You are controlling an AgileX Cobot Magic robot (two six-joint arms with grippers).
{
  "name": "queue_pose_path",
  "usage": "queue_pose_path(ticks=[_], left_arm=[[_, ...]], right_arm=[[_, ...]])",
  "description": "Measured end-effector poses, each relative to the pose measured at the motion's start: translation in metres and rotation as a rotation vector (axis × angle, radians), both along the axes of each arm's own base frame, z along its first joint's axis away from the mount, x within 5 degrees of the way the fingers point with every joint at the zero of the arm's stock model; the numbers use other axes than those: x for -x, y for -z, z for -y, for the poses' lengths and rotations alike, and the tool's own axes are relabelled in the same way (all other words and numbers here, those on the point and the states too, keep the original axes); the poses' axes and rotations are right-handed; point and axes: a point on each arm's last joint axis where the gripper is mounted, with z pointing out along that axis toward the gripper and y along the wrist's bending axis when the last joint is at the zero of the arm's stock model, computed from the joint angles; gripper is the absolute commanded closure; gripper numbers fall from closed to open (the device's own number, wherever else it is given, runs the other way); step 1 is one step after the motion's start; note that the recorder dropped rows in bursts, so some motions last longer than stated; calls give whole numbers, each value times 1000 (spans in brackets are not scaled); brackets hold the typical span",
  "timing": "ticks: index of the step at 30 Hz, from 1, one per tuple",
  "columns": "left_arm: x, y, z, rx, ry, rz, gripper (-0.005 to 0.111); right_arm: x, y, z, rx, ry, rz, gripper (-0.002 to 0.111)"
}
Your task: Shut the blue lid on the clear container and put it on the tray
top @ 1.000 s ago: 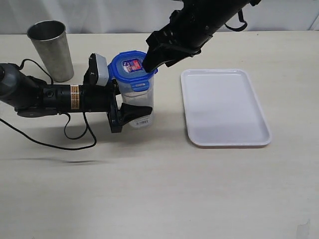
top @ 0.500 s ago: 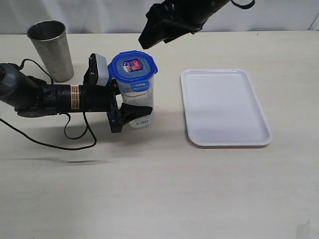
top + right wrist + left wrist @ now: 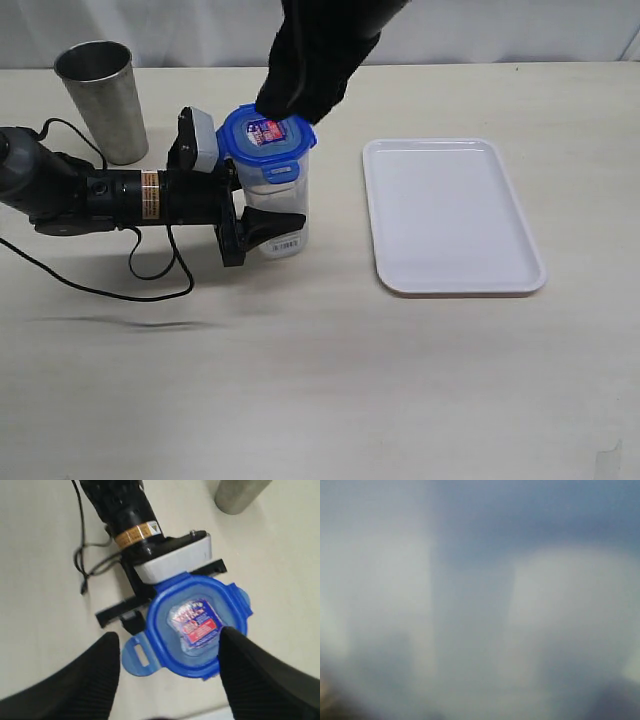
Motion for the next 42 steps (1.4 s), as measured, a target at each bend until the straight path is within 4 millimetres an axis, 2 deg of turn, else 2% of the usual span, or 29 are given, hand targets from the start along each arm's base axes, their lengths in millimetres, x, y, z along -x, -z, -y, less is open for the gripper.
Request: queue_pose_path(ticks=[5,9,20,34,38,42], left_arm=[[0,0,0,1,-4,0,107],[0,0,0,1,-4,0,107],[-1,0,0,-1,-10,-3,107],[-3,1,-1,-1,-44,-31,107],[-3,1,-1,-2,-49,-34,107],[-4,1,-2,0,-60,-35,107]], right_arm=[[13,20,-19,243,-80,179,59],[17,42,-27,349,-138,235,64],[10,77,-33,370,-163,246,64],[0,93,-39,408,-186,280,64],[-2,99,-40,426,-195,279,69],[-3,102,-42,438,-201,281,69]])
